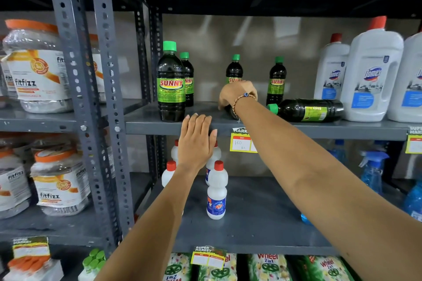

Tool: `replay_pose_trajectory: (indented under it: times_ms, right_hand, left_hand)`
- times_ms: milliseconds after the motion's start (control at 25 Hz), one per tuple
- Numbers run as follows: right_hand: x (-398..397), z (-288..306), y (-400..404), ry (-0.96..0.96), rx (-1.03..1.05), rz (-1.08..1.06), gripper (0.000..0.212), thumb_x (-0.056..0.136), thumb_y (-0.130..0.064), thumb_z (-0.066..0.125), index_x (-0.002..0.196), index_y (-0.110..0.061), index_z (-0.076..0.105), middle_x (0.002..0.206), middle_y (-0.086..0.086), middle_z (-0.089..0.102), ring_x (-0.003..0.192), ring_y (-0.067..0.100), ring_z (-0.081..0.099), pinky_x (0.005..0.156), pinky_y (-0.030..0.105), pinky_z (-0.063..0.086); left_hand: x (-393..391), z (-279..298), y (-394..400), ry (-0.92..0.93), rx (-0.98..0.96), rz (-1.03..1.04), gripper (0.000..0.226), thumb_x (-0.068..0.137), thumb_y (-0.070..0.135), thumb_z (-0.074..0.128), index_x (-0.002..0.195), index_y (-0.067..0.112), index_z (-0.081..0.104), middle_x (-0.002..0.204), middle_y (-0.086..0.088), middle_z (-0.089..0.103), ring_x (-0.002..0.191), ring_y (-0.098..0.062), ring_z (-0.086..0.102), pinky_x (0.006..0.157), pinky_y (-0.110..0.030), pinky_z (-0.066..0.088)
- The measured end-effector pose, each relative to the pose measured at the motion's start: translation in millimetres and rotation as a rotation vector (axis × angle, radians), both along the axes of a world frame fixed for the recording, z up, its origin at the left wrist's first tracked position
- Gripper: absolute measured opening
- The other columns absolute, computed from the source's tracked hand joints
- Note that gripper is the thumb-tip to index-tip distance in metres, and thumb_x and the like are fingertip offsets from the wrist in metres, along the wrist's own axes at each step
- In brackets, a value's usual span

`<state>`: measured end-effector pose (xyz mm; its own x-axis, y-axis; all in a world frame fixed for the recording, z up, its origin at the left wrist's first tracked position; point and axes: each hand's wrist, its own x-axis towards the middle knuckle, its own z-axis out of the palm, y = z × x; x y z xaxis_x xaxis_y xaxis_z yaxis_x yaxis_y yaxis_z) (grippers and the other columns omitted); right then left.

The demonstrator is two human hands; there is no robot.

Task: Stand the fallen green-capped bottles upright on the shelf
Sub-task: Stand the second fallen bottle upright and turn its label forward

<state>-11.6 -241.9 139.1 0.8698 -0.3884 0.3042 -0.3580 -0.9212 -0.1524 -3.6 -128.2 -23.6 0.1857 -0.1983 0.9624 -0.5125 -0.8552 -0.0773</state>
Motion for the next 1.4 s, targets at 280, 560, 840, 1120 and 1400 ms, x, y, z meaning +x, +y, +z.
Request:
replay_pose_trajectory:
  times_ms: [280, 560, 840, 1120, 1400]
  right_hand:
    - [-1, -6, -19, -0.213, 0.119, -0.032, 0.052, 0.083, -0.047, 0.059, 0.117, -0.008, 0.059, 0.12, 0.009, 0.064, 0.114, 0.027, 0.06, 0.075, 0.03, 0.042]
    - [3, -34, -22, -0.613, 0.775, 0.195, 0.061, 0.078, -0.034, 0.071, 0.11, -0.008, 0.025, 0.115, 0.014, 0.056, 0.108, 0.034, 0.059, 0.09, 0.04, 0.047]
    - [12, -42, -37, -0.565, 0.772, 0.224, 0.069, 0.083, -0.026, 0.069, 0.132, 0.002, 0.03, 0.136, 0.021, 0.041, 0.123, 0.036, 0.047, 0.104, 0.045, 0.042]
    - [9, -51, -45, -0.56, 0.855, 0.26, 0.102, 0.075, -0.015, 0.077, 0.147, -0.001, 0.007, 0.146, 0.017, 0.035, 0.136, 0.033, 0.038, 0.113, 0.045, 0.035]
    - [8, -53, -47, -0.539, 0.798, 0.223, 0.077, 0.07, -0.017, 0.08, 0.127, -0.002, 0.031, 0.133, 0.018, 0.047, 0.123, 0.031, 0.049, 0.1, 0.037, 0.045]
  left_hand:
    - [1, 0, 3, -0.011, 0.013, 0.013, 0.038, 0.095, 0.033, 0.039, 0.113, 0.007, 0.059, 0.113, -0.011, 0.064, 0.107, -0.03, 0.059, 0.103, -0.044, 0.041]
    - [-4, 3, 5, 0.025, 0.027, 0.029, 0.041, 0.096, 0.035, 0.035, 0.113, 0.007, 0.06, 0.114, -0.01, 0.064, 0.107, -0.029, 0.059, 0.104, -0.042, 0.04]
    - [-1, 1, 4, 0.04, 0.024, 0.0, 0.036, 0.095, 0.035, 0.04, 0.114, 0.009, 0.057, 0.114, -0.008, 0.063, 0.106, -0.027, 0.057, 0.104, -0.041, 0.039]
    - [1, -1, 5, 0.066, 0.029, -0.012, 0.037, 0.096, 0.036, 0.038, 0.116, 0.01, 0.055, 0.115, -0.008, 0.062, 0.109, -0.026, 0.057, 0.108, -0.04, 0.034]
    - [2, -2, 5, 0.085, 0.023, -0.006, 0.035, 0.096, 0.037, 0.041, 0.118, 0.012, 0.054, 0.116, -0.006, 0.062, 0.11, -0.025, 0.055, 0.11, -0.037, 0.029]
